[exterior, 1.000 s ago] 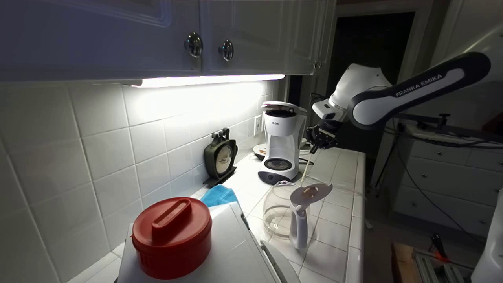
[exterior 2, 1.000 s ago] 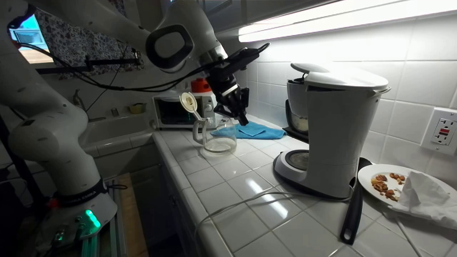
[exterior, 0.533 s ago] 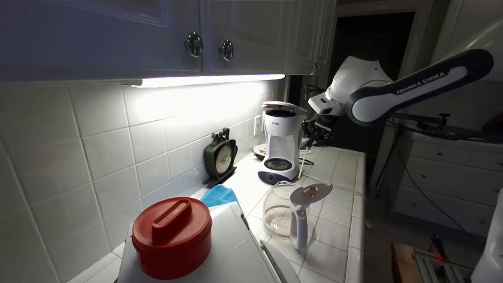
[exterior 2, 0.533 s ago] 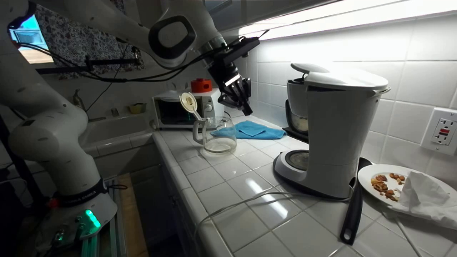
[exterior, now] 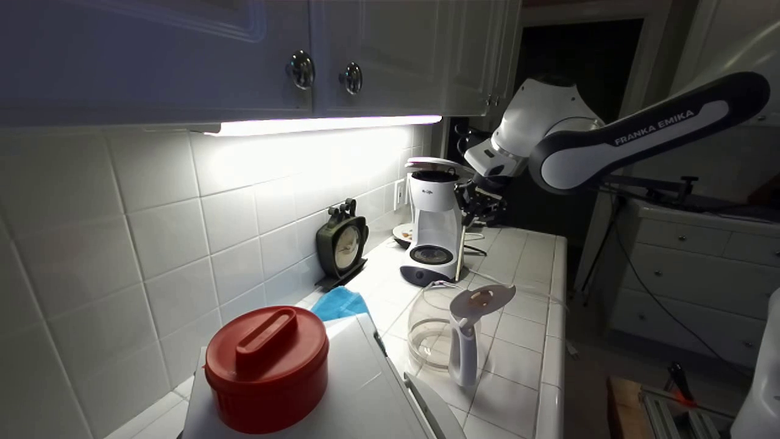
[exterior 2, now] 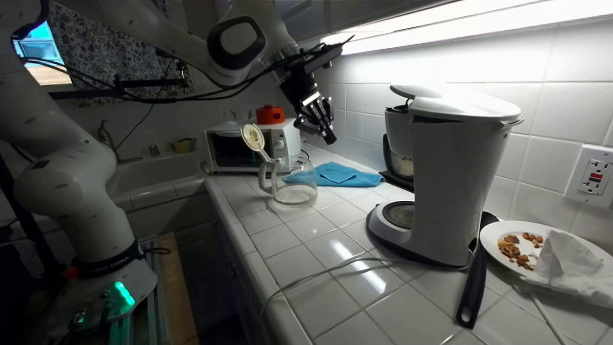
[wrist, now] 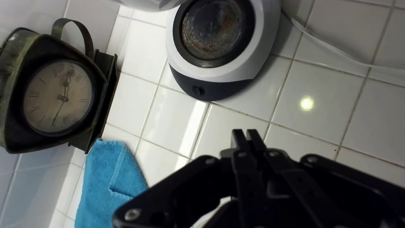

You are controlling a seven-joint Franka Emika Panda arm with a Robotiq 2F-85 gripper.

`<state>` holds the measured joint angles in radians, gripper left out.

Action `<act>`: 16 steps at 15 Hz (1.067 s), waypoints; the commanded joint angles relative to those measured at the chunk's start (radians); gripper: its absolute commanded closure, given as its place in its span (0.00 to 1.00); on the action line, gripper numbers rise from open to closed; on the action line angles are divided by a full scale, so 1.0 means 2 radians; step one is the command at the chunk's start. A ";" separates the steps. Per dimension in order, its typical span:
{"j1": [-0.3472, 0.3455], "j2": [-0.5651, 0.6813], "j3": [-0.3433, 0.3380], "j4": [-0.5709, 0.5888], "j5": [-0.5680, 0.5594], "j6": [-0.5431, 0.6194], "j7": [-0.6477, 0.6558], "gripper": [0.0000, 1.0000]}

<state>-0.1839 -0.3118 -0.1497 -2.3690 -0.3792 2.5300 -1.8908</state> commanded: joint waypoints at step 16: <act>0.033 0.064 0.053 0.046 -0.131 -0.063 0.086 0.95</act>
<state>-0.1325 -0.2165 -0.0547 -2.3191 -0.5747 2.4565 -1.7529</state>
